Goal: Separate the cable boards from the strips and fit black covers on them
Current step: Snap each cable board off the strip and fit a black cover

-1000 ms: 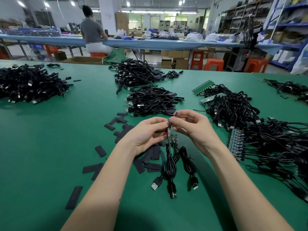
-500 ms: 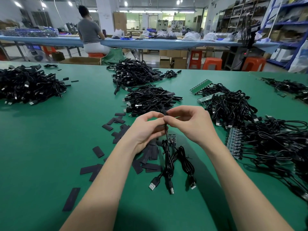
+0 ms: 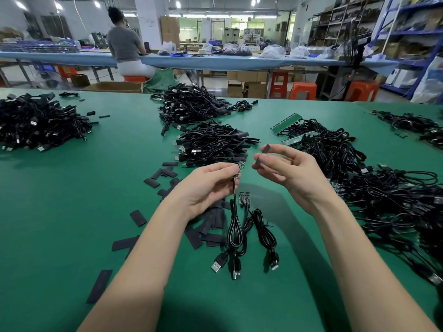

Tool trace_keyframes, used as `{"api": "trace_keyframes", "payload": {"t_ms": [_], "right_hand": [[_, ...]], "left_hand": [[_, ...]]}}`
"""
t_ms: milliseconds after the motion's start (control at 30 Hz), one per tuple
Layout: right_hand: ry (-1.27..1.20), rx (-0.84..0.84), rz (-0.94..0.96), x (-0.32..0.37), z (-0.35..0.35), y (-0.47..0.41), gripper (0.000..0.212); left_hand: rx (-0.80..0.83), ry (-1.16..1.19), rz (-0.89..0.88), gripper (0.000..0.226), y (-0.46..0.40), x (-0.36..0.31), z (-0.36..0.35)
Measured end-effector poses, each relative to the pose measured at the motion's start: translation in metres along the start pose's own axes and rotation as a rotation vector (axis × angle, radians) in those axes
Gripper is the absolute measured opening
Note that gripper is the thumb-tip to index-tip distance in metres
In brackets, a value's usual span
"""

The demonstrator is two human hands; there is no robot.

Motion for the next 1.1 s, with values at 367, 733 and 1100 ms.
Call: {"api": "trace_keyframes", "payload": {"t_ms": [367, 733, 1100], "right_hand": [[-0.126, -0.001, 0.03, -0.006, -0.01, 0.002, 0.029], [-0.205, 0.099, -0.09, -0.016, -0.012, 0.004, 0.021], [-0.128, 0.235, -0.063, -0.004, -0.013, 0.01, 0.015]], "left_hand": [[0.082, 0.073, 0.073, 0.007, 0.0, 0.009, -0.009], [0.122, -0.037, 0.071, 0.025, 0.006, 0.005, -0.009], [0.122, -0.119, 0.072, 0.011, 0.008, 0.005, -0.007]]}}
Point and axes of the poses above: each hand's wrist, its own y-axis away from the middle knuckle, its own z-axis out of the back of the hand, x = y × z, the point moved 8 cm from there along -y, towards the middle knuckle, and after that the axes turned 9 degrees about z, right-handed, at the moved point
